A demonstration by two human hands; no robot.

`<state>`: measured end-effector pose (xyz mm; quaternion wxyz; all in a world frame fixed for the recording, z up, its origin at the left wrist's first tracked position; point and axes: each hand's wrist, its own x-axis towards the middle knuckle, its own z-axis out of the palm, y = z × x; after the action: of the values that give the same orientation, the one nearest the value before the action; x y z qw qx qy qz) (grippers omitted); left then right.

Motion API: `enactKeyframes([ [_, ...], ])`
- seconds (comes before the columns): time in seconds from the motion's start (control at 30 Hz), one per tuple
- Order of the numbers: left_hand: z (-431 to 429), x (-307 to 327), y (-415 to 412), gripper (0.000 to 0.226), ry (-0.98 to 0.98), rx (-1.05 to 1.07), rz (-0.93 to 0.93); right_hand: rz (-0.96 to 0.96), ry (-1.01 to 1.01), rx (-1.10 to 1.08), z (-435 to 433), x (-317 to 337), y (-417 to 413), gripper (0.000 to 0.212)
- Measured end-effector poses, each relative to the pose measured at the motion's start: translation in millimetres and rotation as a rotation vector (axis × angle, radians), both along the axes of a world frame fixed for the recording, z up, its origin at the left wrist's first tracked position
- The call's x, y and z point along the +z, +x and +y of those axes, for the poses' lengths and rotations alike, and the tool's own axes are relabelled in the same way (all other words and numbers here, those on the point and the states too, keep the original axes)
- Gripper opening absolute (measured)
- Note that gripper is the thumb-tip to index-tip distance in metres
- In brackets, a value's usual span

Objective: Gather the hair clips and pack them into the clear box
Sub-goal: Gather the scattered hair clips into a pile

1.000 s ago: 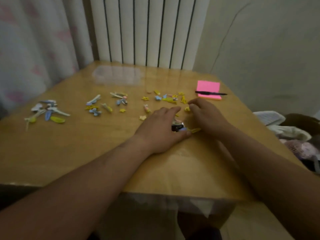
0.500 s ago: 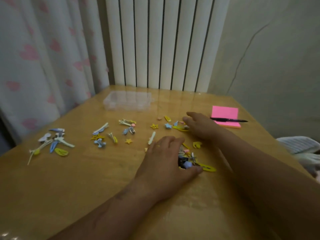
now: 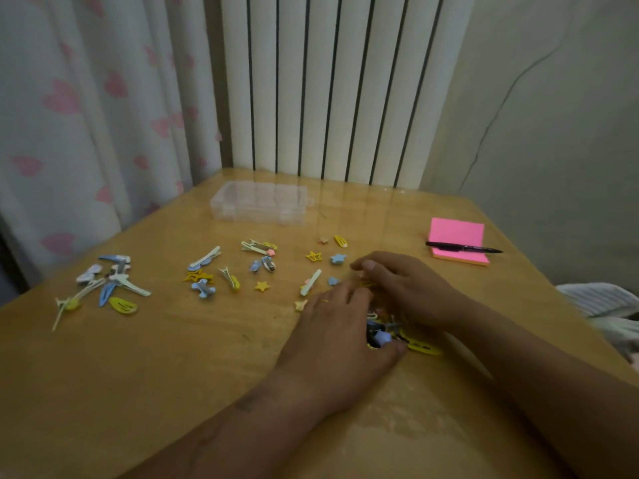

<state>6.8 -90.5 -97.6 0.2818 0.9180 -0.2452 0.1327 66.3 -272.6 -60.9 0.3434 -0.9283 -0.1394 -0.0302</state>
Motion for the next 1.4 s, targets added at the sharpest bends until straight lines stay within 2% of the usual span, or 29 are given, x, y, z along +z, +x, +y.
enactKeyframes([
  [0.1, 0.6, 1.0, -0.3, 0.061, -0.007, 0.017, -0.017, -0.078, -0.043, -0.107, 4.4, 1.1, 34.5, 0.036],
  [0.2, 1.1, 1.8, 0.9, 0.068, 0.02, 0.052, -0.033, -0.008, -0.176, -0.13, 15.3, -1.5, 78.6, 0.046],
  [0.33, 1.5, 2.6, 1.9, 0.06, -0.025, 0.05, -0.022, 0.109, -0.322, -0.038, 43.1, -2.2, 112.7, 0.058],
  [0.47, 2.5, 2.5, 2.7, 0.057, -0.05, 0.046, -0.017, 0.092, -0.388, 0.073, 58.9, 0.9, 107.3, 0.05],
  [0.6, 2.2, 4.8, 3.1, 0.061, -0.032, 0.079, -0.015, 0.098, -0.326, 0.075, 40.4, 11.1, 62.3, 0.047],
  [0.73, -0.1, 4.3, 2.6, 0.083, 0.035, 0.192, 0.033, 0.109, -0.267, 0.091, 17.2, 12.3, 3.0, 0.038],
  [0.8, 0.1, 4.2, 3.0, 0.092, 0.047, 0.216, 0.072, 0.11, -0.17, 0.08, 6.4, 10.2, -12.9, 0.035],
  [0.9, 2.4, 5.2, 2.8, 0.099, 0.015, 0.182, 0.077, -0.01, -0.034, -0.104, -10.4, 6.7, -14.4, 0.037],
  [1.0, 3.6, 5.5, 1.8, 0.095, -0.039, 0.141, 0.066, 0.002, -0.113, -0.224, -15.3, -0.4, -12.8, 0.044],
  [1.1, 4.7, 9.7, 0.9, 0.089, -0.068, 0.119, 0.096, 0.031, -0.258, -0.132, -5.1, -7.4, -17.3, 0.043],
  [1.17, 8.4, 12.6, 1.6, 0.076, -0.18, 0.117, 0.149, 0.023, -0.186, -0.118, -1.5, -10.1, -19.7, 0.042],
  [1.27, 15.0, 24.5, 6.5, 0.046, -0.408, 0.106, 0.305, -0.051, -0.066, -0.158, -8.2, -14.3, -14.4, 0.038],
  [1.33, 17.9, 31.8, 24.1, 0.042, -0.376, 0.127, 0.34, -0.076, -0.066, -0.167, -8.6, -11.6, -9.9, 0.041],
  [1.4, 19.3, 39.5, 47.0, 0.048, -0.287, 0.156, 0.352, -0.043, -0.122, -0.128, -4.4, -8.4, -7.2, 0.047],
])
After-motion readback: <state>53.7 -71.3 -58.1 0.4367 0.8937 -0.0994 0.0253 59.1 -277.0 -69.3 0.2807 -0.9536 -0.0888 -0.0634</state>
